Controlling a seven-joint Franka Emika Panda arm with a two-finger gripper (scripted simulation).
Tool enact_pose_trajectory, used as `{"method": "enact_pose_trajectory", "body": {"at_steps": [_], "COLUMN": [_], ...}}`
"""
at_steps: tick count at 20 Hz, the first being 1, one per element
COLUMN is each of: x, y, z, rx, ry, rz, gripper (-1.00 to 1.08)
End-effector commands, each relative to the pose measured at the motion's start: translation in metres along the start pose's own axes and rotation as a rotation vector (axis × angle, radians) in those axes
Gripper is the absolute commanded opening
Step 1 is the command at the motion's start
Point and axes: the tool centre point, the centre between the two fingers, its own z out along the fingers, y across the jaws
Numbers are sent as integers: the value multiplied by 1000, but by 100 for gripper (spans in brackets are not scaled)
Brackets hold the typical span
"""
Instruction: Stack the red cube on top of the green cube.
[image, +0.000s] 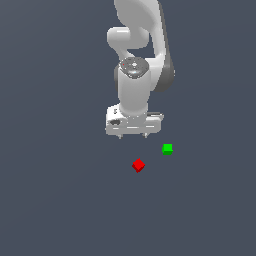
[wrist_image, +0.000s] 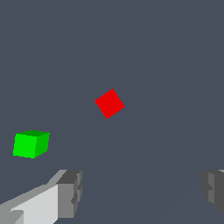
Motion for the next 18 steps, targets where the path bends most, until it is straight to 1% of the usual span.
{"method": "enact_pose_trajectory", "body": {"at_steps": [1, 6, 10, 14, 18], "x": [0, 2, 6, 14, 24], "y": [0, 0, -1, -2, -4], "z": [0, 3, 11, 22, 39], "rx": [0, 0, -1, -3, -5], "ry": [0, 0, -1, -1, -3], "rz": [0, -18, -59, -125, -218], "gripper": [100, 100, 100, 100, 100]}}
